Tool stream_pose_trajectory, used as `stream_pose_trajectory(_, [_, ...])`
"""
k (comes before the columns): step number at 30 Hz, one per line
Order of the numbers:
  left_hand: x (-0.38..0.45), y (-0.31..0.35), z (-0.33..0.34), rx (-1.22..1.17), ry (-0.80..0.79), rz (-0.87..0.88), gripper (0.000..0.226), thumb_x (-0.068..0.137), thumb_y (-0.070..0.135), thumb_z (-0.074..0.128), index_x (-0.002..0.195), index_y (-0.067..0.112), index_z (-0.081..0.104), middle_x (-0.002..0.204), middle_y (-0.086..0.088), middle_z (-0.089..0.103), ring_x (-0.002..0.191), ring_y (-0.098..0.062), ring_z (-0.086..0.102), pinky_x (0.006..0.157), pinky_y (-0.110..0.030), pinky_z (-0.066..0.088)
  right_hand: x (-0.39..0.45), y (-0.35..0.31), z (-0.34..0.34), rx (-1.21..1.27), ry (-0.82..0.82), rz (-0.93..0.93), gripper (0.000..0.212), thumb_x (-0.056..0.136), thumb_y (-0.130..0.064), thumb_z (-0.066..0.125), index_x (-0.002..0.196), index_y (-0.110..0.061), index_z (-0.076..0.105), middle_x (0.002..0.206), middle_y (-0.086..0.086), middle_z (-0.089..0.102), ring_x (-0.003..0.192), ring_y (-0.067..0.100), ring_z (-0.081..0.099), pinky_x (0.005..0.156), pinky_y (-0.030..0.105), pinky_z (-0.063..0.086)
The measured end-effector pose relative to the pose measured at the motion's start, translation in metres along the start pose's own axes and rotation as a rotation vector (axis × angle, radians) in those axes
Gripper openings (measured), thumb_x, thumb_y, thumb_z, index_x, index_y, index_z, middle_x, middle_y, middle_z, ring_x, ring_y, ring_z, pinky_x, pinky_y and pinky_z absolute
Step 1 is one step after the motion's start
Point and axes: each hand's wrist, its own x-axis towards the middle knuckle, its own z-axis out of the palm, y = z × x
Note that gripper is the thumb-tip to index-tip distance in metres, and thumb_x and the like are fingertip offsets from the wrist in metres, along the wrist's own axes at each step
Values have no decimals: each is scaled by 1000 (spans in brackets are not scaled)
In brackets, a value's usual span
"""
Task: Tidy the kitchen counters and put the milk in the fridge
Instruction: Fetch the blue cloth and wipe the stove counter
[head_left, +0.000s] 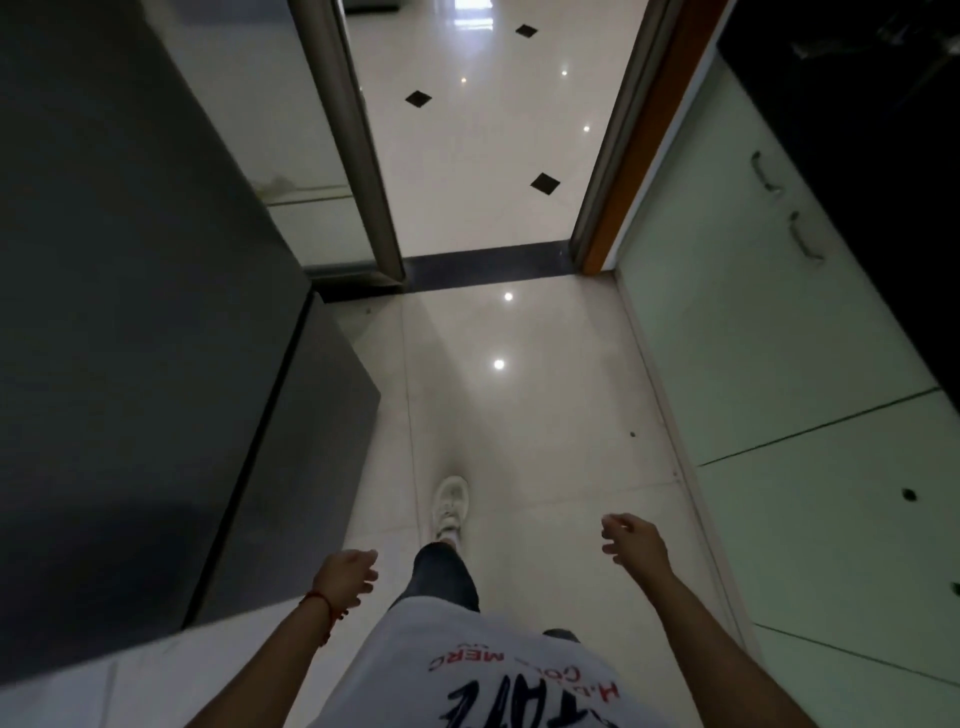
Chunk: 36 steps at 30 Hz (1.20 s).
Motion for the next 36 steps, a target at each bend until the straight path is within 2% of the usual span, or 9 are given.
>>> stream_pose_trajectory(3, [37,75,-12,89,-17,20,14,92,22,48,89,9,55,82,-8,59,77,-23,54,63,-27,37,29,-29,-3,46,43,83,24,89,-17,54,103,0,62,89,14,64,73,25,61,75,33,45])
stream_pose_trajectory(7, [67,186,-10,236,-41,112,17,92,21,48,76,16,51,82,-8,57,71,-20,52,60,-27,39,59,-61,-10,135,89,156,25,90,-17,52,105,0,61,91,15,64,72,24,60,75,33,45])
stream_pose_trajectory(14, [98,343,60,494,-170,268,24,91,23,48,103,4,58,86,-9,59,68,-16,52,56,-24,39,89,-94,-41,364,217,214,15,91,-19,52,97,-8,60,95,12,63,74,23,61,75,33,46])
stream_pose_trajectory(20, [94,408,166,718,-271,336,32,92,23,47,111,-1,57,94,-12,60,82,-22,55,60,-25,42,116,-73,-94,531,335,326,14,90,-17,52,95,-8,61,92,13,64,75,24,61,79,37,49])
stream_pose_trajectory(24, [77,435,234,878,-312,380,35,93,26,46,117,2,53,107,-16,62,91,-23,55,79,-33,46,124,-59,-138,674,402,420,10,89,-16,52,90,-10,60,89,12,64,71,23,61,68,32,48])
stream_pose_trajectory(26, [65,451,268,927,-346,422,34,93,24,46,117,1,53,112,-19,62,91,-22,55,84,-34,45,129,-54,-159,731,436,437,11,89,-16,52,89,-11,61,88,12,65,70,22,61,72,33,49])
stream_pose_trajectory(29, [45,479,314,1018,-435,509,32,93,21,46,115,0,54,112,-20,62,91,-24,55,83,-33,44,136,-54,-186,821,482,452,10,89,-16,52,89,-12,61,87,10,64,69,20,61,74,33,48])
stream_pose_trajectory(33, [21,524,372,1110,-560,627,20,92,20,46,98,8,62,101,-18,66,87,-26,58,89,-39,47,146,-67,-218,919,581,438,10,89,-18,53,89,-13,61,87,9,66,70,18,62,75,36,50])
stream_pose_trajectory(36, [6,558,415,1243,-654,796,24,81,41,43,77,22,57,93,-8,62,90,-29,61,88,-37,47,154,-86,-246,932,666,374,12,89,-17,53,83,-19,64,87,6,68,72,14,65,81,38,51])
